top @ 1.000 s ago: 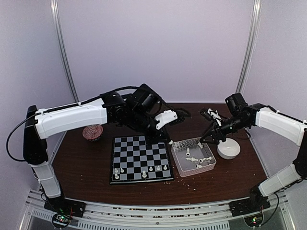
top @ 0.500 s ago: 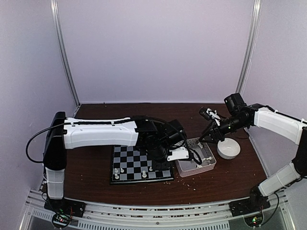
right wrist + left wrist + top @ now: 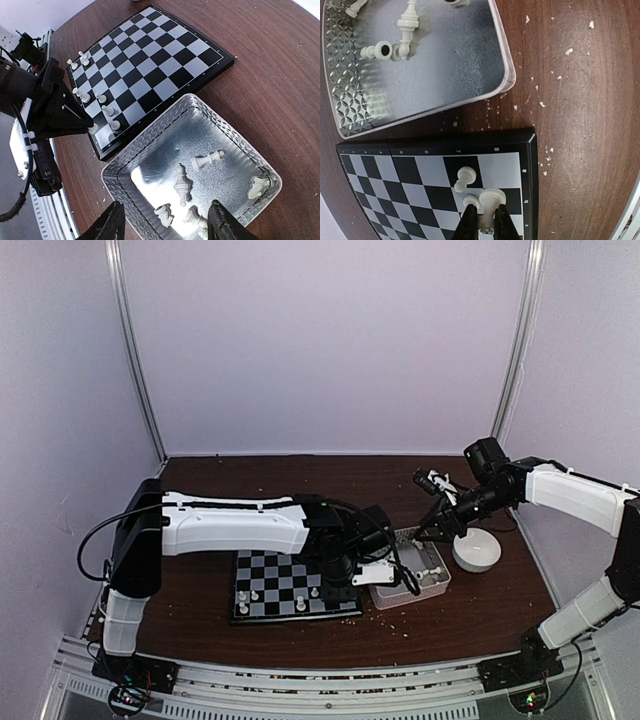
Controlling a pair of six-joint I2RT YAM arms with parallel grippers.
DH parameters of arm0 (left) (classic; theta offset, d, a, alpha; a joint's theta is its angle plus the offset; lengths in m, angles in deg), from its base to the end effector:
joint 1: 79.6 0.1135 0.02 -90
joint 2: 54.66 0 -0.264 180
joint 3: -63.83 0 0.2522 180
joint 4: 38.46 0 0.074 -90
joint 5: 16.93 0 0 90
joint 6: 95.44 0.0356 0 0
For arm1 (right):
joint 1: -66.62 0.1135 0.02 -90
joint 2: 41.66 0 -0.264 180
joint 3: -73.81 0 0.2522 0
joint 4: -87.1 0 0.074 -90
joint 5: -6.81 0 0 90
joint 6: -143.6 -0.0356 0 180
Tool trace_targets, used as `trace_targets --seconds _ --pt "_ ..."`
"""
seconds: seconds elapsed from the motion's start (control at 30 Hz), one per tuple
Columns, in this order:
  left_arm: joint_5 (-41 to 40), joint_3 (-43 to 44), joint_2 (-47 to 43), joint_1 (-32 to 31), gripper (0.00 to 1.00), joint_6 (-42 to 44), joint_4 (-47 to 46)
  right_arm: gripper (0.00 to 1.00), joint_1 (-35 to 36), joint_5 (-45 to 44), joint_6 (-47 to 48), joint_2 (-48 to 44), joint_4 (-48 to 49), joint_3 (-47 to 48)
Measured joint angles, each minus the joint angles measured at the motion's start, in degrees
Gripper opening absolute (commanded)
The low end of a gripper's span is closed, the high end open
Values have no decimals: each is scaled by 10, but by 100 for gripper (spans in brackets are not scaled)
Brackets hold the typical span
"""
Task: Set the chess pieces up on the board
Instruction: Place the chess piece on the chessboard.
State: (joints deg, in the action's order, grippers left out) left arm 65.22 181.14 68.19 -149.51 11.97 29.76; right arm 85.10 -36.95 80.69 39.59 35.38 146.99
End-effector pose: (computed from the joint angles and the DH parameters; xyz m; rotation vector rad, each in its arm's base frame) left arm 0.1573 -0.4161 0.2060 1.9320 2.0646 -0.0044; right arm 0.2566 0.1129 0.2538 -1.1824 2.1020 0.9715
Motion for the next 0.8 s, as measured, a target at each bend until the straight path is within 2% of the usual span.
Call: trace_targets --seconds 0.8 --pt "6 11 36 -7 3 3 -7 56 0 4 11 2 -13 2"
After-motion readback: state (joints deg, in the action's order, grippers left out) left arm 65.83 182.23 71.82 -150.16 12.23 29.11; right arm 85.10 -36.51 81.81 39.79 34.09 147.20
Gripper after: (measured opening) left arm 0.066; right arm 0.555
